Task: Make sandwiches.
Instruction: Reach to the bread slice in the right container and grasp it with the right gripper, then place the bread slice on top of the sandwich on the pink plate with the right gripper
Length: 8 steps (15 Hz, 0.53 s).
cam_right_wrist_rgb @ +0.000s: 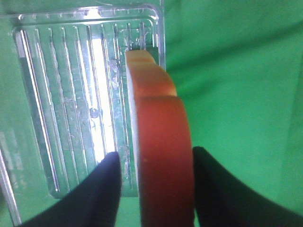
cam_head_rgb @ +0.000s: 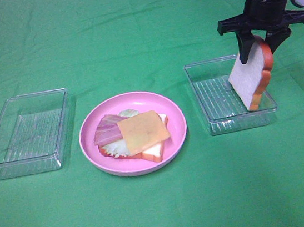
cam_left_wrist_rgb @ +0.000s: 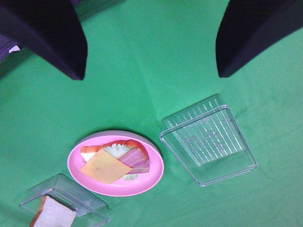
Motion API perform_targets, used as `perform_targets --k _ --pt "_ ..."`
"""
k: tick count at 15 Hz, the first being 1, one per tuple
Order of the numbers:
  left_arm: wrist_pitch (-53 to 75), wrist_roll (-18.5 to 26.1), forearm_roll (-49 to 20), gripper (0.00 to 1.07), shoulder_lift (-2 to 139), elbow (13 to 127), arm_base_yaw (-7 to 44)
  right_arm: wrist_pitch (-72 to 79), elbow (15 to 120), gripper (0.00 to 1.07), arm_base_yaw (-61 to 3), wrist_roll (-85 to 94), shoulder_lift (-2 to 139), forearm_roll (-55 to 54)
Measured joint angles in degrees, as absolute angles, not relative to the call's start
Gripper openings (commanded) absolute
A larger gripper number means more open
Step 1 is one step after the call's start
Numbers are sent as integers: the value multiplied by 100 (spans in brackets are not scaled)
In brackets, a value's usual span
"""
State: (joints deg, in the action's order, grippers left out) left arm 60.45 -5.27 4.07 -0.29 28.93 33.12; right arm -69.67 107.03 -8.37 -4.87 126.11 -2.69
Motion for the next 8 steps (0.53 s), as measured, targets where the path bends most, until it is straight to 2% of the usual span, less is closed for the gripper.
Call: perform_targets --k 2,8 --pt "6045 -527 407 72 -29 2893 3312 -6967 10703 0 -837 -487 12599 -269" --pt "6045 -527 407 72 -29 2893 3312 -6967 10703 0 -837 -487 12164 -361"
